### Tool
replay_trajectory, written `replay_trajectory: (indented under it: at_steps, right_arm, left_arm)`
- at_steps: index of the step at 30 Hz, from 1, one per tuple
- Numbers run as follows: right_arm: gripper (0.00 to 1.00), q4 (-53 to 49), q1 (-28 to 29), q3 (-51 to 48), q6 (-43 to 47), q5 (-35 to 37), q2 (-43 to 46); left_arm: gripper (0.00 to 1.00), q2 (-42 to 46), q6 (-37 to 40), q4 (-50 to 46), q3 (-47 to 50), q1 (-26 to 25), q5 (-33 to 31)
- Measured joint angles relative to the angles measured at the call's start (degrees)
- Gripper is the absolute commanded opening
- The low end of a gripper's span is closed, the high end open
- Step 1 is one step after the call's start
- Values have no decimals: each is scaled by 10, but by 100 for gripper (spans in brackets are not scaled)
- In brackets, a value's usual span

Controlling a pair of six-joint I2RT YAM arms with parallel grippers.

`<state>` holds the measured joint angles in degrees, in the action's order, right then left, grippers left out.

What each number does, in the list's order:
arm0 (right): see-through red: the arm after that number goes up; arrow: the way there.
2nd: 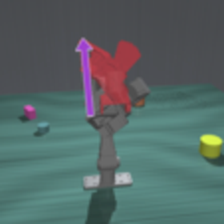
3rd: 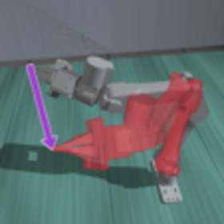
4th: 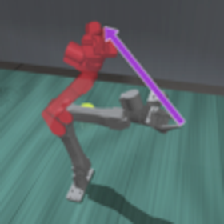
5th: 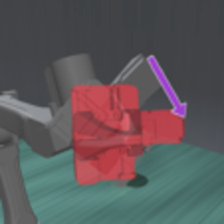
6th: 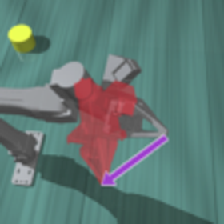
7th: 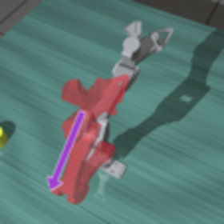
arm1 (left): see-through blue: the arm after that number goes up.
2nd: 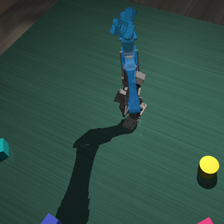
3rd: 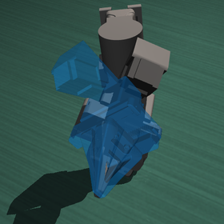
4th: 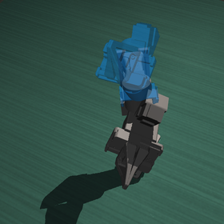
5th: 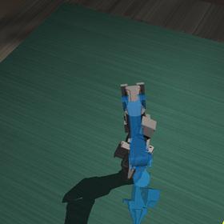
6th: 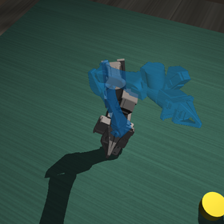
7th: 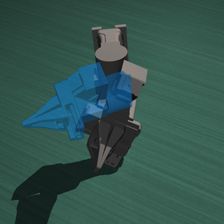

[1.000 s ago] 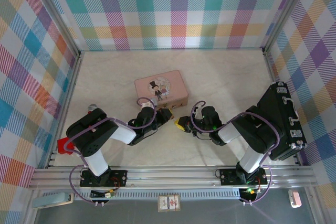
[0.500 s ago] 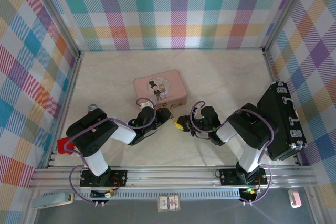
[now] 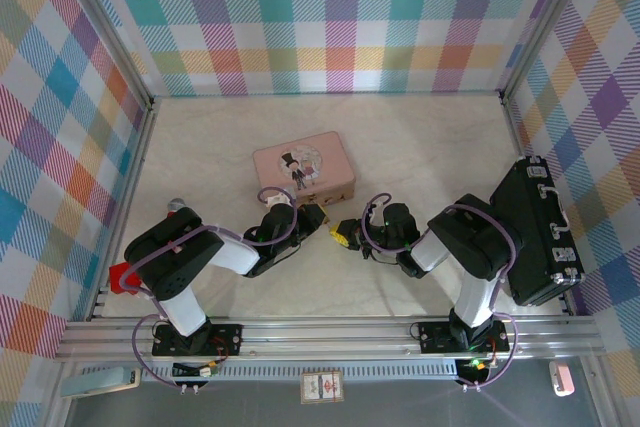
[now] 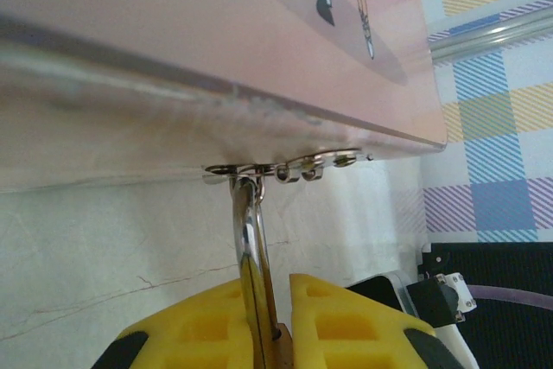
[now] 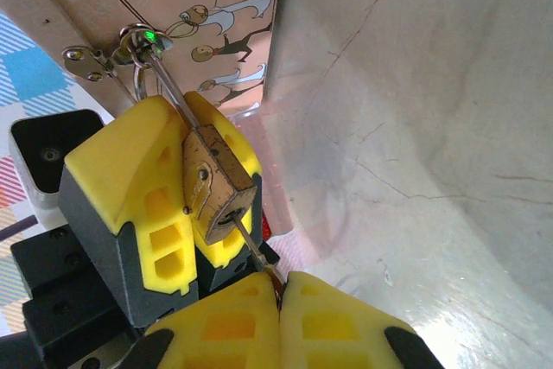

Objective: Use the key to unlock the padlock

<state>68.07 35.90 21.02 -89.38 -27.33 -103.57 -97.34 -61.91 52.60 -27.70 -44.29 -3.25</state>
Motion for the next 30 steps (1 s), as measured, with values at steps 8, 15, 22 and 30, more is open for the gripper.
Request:
replay_trajectory:
  at_steps: [8, 15, 22, 30]
  right_arm:
    - [0, 6, -5, 1, -13, 2, 0]
    - [0, 24, -11, 3, -19, 2, 0]
    - [0, 26, -12, 3, -19, 0, 0]
    - [0, 16, -14, 15, -22, -3, -5]
  left_arm:
    - [0, 0, -11, 1, 0, -7, -10]
    - [0, -8, -23, 31, 0, -17, -10]
    - [0, -10, -26, 35, 0, -17, -12]
    - [0, -16, -28, 35, -4, -17, -22]
